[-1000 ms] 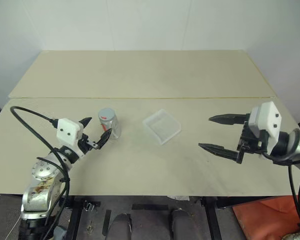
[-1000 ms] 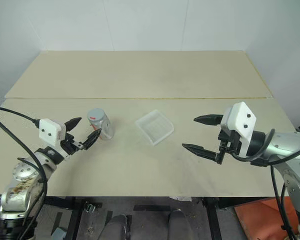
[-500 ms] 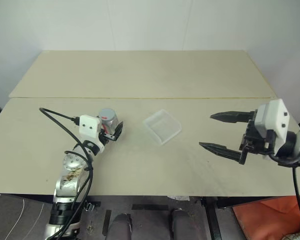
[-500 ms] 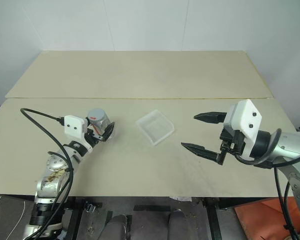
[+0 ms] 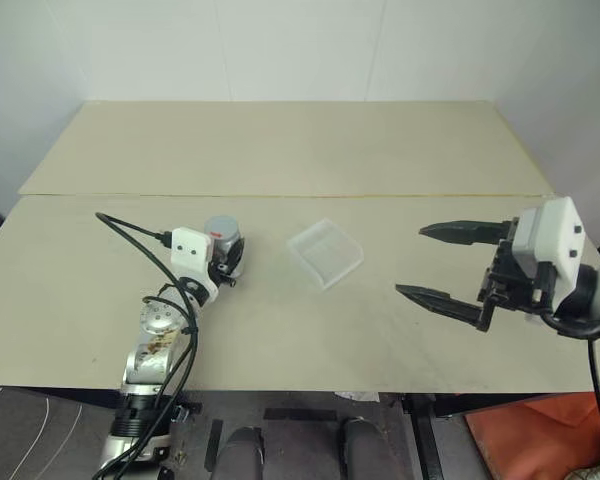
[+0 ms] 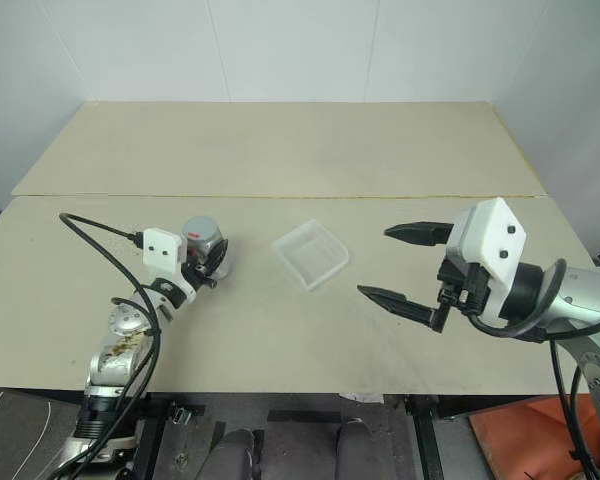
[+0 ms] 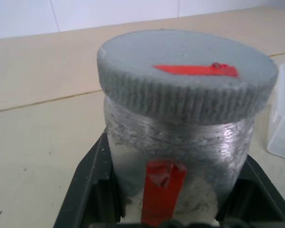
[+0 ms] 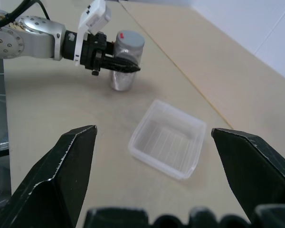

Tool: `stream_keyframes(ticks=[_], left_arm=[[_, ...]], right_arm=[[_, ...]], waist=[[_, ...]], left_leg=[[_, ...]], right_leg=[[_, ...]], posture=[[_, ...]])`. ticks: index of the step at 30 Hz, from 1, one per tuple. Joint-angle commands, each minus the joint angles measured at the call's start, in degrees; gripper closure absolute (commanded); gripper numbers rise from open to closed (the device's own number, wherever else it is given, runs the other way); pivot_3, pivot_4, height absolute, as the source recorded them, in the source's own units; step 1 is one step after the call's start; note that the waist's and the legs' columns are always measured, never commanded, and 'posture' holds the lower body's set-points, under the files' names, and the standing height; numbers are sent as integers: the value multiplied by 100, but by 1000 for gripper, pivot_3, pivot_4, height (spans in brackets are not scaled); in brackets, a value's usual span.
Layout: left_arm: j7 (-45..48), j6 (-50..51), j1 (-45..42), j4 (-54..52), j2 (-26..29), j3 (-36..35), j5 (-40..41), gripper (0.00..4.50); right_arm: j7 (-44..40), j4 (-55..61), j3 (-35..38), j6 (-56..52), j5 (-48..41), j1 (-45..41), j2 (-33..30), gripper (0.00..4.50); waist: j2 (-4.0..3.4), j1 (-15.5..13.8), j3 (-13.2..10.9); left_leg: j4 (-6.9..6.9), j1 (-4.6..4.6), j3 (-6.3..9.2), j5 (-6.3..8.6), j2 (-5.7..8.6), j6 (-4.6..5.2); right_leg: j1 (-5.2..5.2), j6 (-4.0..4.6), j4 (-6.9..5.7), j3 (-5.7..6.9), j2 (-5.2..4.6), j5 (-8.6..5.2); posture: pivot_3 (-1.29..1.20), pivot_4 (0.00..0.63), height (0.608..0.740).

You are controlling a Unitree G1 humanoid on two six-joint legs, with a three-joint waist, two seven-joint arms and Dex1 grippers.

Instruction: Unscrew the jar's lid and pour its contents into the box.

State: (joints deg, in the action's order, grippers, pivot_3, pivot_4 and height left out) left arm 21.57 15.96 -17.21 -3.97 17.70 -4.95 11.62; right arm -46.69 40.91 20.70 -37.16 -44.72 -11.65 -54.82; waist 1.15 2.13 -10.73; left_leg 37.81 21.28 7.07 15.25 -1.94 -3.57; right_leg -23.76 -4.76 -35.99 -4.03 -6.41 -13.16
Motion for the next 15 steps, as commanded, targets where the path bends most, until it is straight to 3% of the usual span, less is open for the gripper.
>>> stream_keyframes(ticks=[1,7,15], left_arm=[[1108,478,-404,-450,656,39,584,2578],[3215,803,-1619,240,1548,161,1458,2578],[4682,282,-2863,1394,1232,807,1422,2578]], right_arm=[[396,118,-490,-28,-185,-580,311,0],[1173,-619,-1784,-314,207,-2106,1352,0],[1666,-1373,-2543,-892,521,-3471,2226,0]], waist=[[-1,44,0],[-1,50,-1],[-3,57,-1]], left_leg=[[0,-1,0,0,-1,0],[-2,-1,3,-2,0,-4],[-1,29,8,-6,1,-11]], right_leg=[[0,0,-1,0,1,0],[-1,0,2,2,2,-1],[-30,0,-8,5,2,-1]], posture=[[0,150,740],[0,150,740],[0,150,740]])
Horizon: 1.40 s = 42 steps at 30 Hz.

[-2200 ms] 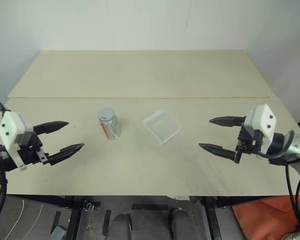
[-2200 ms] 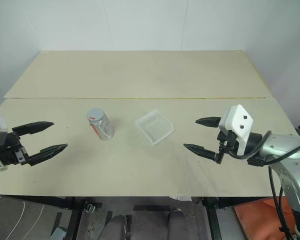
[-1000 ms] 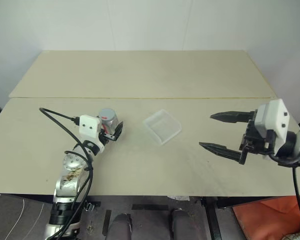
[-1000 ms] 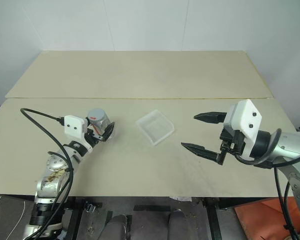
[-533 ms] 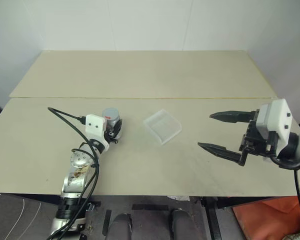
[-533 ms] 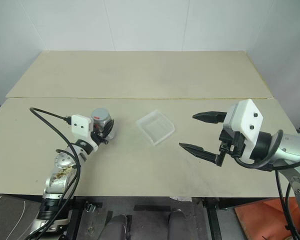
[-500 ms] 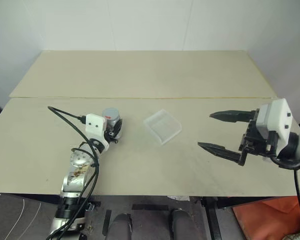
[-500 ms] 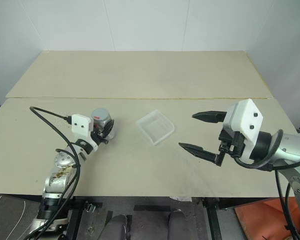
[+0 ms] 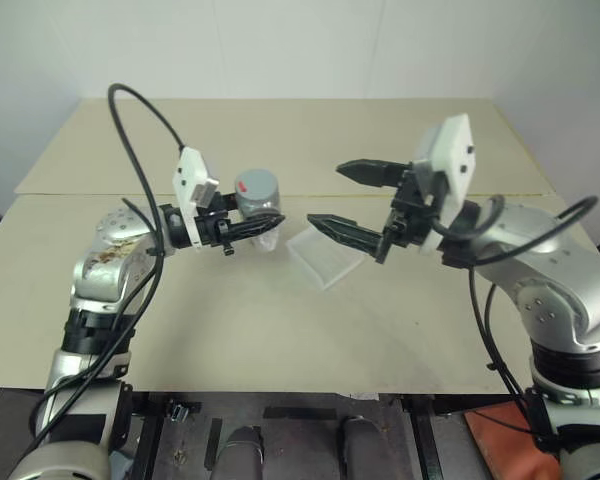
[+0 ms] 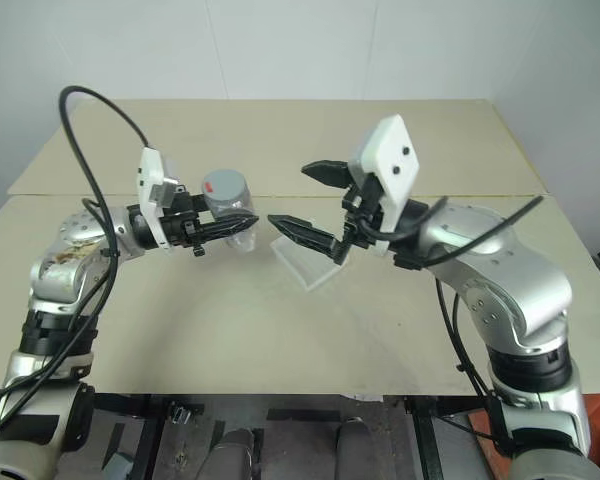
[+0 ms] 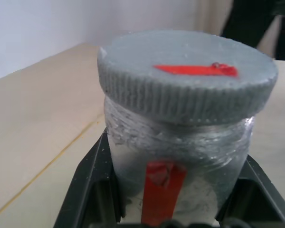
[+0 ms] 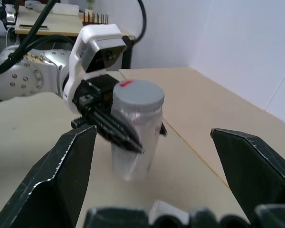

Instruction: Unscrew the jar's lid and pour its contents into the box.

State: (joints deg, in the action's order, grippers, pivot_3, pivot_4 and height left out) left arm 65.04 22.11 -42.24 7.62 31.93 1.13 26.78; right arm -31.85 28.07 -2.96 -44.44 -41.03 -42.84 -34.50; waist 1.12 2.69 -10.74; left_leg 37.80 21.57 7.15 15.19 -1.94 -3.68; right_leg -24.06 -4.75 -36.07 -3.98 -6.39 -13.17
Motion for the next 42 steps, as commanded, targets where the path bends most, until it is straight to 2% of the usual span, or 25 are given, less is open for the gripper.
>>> stream_keyframes(ticks=[1,9,19,22,25,26,33,37,42], left_arm=[[403,-401,-454,351,-272,242,-114,2578],[1039,-1036,-1124,1216,-784,464,-289,2578],[1371,-1273,-1396,1637,-974,404,-401,2578],[1435,-1276,-1430,1718,-951,378,-408,2578],[1479,-1253,-1429,1739,-936,359,-392,2578],[1488,-1242,-1424,1731,-932,352,-383,2578],[1542,-1152,-1401,1649,-878,294,-316,2578],[2057,-1160,-1247,1352,-696,268,-121,2578],[2722,-1016,-896,698,-327,317,293,2578]], right_arm=[[227,-145,-237,-213,206,-438,278,0],[566,-275,-366,-618,460,-678,715,0],[637,-250,-147,-762,507,-656,768,0],[607,-203,-121,-741,531,-638,724,623],[572,-147,-85,-740,515,-611,688,1586],[550,-135,-81,-731,508,-593,678,1768],[337,-246,-207,-581,632,-464,604,1769],[-690,-542,-258,-140,483,-427,378,1769],[-3404,-1576,-449,878,174,-665,33,1769]], waist=[[0,2,0],[-1,84,0],[-1,151,0],[-1,145,0],[-1,146,-1],[-1,146,-1],[-1,147,-1],[-2,149,-1],[-3,153,-2]], left_leg=[[1,0,0,0,-1,-1],[1,4,3,0,0,0],[1,3,5,1,0,2],[1,3,6,0,0,2],[1,6,7,1,0,2],[1,6,7,1,1,3],[1,5,7,1,0,3],[1,6,7,1,1,2],[1,4,5,1,0,3]], right_leg=[[-3,0,1,0,1,0],[-7,0,-8,0,1,0],[-10,0,-14,0,1,0],[-8,0,-13,0,1,0],[-10,0,-14,0,1,0],[-10,0,-14,0,1,0],[-10,0,-14,0,1,0],[-10,0,-14,0,1,0],[-7,0,-7,0,1,0]], posture=[[0,150,740],[0,150,740],[0,150,740],[0,150,740],[0,150,740],[0,150,740],[0,150,740],[0,150,740],[0,150,740]])
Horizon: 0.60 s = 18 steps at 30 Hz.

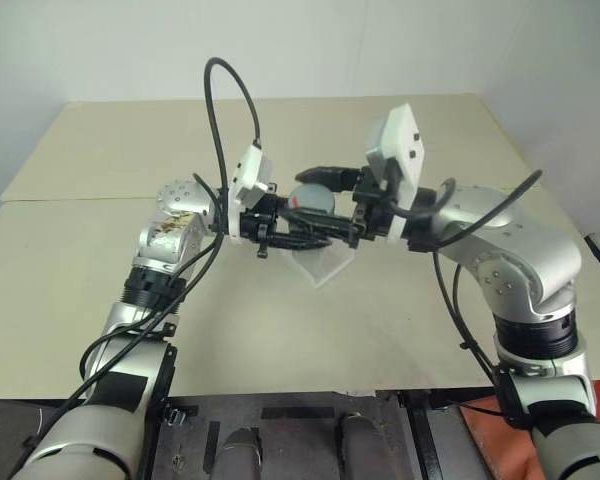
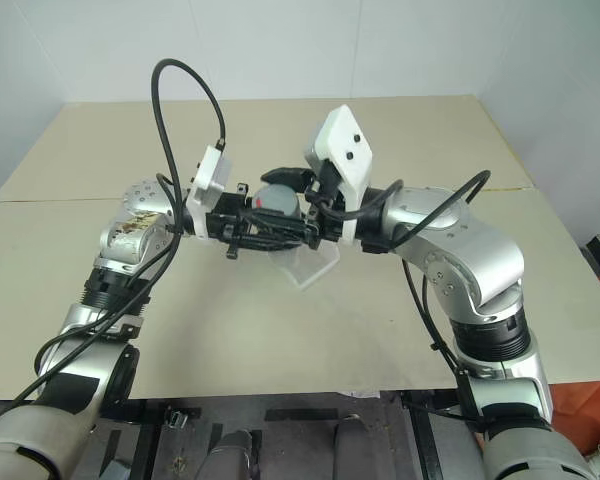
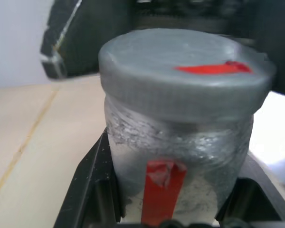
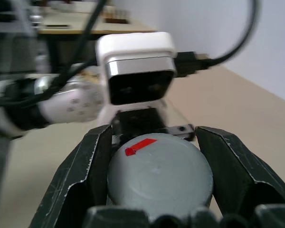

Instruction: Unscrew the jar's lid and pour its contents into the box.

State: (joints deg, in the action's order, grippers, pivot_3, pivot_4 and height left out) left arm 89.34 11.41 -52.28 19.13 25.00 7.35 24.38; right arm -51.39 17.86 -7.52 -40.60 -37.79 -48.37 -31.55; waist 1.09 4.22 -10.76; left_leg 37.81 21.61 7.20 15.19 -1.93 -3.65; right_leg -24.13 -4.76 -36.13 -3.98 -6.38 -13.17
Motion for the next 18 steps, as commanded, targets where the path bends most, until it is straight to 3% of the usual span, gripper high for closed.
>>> stream_keyframes(ticks=[1,4,8,13,14,18], left_arm=[[316,111,198,-635,430,-294,656,2578],[270,380,385,-1058,440,-373,836,2578],[82,480,586,-1343,477,-387,835,2578],[-97,543,678,-1290,609,-466,762,2578],[-112,545,690,-1256,639,-482,744,2578],[-299,515,750,-1046,722,-572,602,2578]], right_arm=[[-1894,-886,-138,717,-57,-282,-254,1769],[-2521,-1754,-493,1293,352,-717,-48,1769],[-2624,-2468,-658,1761,747,-1006,257,1769],[-2282,-2334,-440,1828,909,-807,264,206],[-2180,-2248,-359,1824,936,-731,236,37],[-1559,-1503,138,1575,912,-234,-43,37]], waist=[[-1,17,0],[-2,72,-1],[-2,138,-1],[-3,115,-2],[-3,116,-2],[-3,120,-2]], left_leg=[[0,-2,1,0,-1,0],[1,-7,1,0,-2,0],[1,-9,4,0,-2,-1],[2,-1,9,-5,-2,-8],[2,-1,9,-5,-1,-8],[1,2,10,-5,-1,-9]], right_leg=[[3,0,1,0,0,0],[1,0,0,-1,3,0],[1,0,-8,-1,3,0],[-3,1,-13,4,3,0],[-2,1,-13,4,3,0],[-3,1,-14,4,3,0]], posture=[[0,150,740],[0,150,740],[0,150,740],[0,150,740],[0,150,740],[0,150,740]])
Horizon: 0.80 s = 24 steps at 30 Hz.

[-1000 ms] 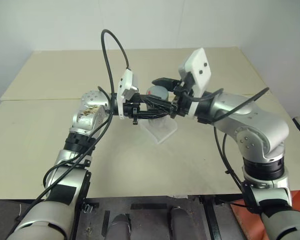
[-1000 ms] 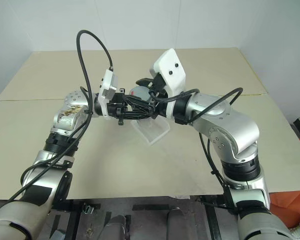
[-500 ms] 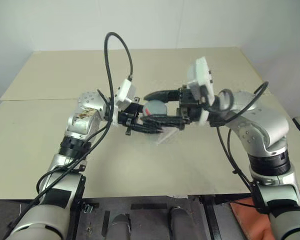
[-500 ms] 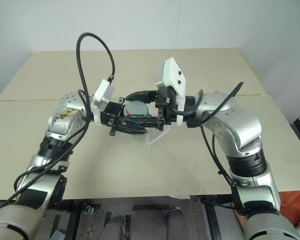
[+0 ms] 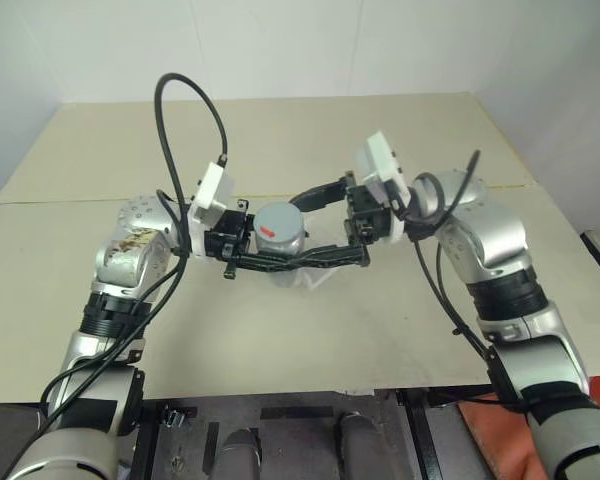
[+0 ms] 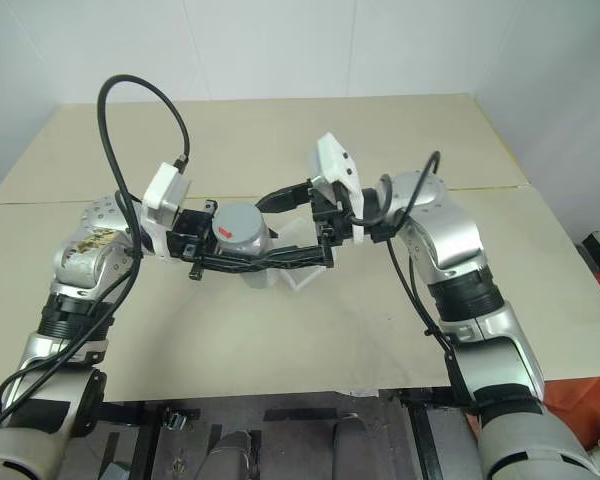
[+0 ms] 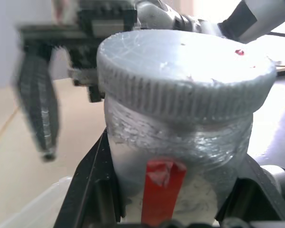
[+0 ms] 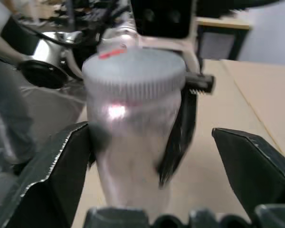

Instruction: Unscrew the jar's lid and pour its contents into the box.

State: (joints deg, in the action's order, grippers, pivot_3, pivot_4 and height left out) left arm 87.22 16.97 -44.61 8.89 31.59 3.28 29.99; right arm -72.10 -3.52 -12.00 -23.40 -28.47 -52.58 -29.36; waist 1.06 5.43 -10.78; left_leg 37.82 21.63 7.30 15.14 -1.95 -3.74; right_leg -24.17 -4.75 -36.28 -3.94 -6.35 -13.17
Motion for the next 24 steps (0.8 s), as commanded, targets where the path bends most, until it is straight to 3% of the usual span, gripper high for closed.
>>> stream_keyframes(ticks=[1,8,11,16,24], left_arm=[[-166,-89,-26,94,76,-178,-39,2578],[-606,-384,-244,810,-79,-203,-345,2578],[-540,-339,-377,923,-186,-141,-317,2578],[-515,-235,-482,930,-319,-74,-303,2578],[-470,32,-460,784,-316,-19,-272,2578]], right_arm=[[744,918,756,-261,-44,354,-345,37],[2050,2556,1372,-1342,-481,951,-492,37],[2811,3052,1120,-1926,-391,920,-288,37],[3641,3118,725,-2393,-169,605,217,37],[3920,2846,369,-2447,25,278,595,37]], waist=[[0,-12,0],[-1,12,0],[0,11,0],[-1,7,0],[-1,10,0]], left_leg=[[0,0,0,0,0,0],[-2,-6,0,3,1,5],[-1,-7,0,3,1,5],[-1,-5,1,3,1,5],[-1,-3,2,3,1,5]], right_leg=[[0,0,0,0,0,0],[0,3,5,-1,1,-1],[1,3,4,-2,1,-1],[1,3,2,-2,1,-1],[0,2,-4,-1,1,-1]], posture=[[0,150,740],[0,150,740],[0,150,740],[0,150,740],[0,150,740]])
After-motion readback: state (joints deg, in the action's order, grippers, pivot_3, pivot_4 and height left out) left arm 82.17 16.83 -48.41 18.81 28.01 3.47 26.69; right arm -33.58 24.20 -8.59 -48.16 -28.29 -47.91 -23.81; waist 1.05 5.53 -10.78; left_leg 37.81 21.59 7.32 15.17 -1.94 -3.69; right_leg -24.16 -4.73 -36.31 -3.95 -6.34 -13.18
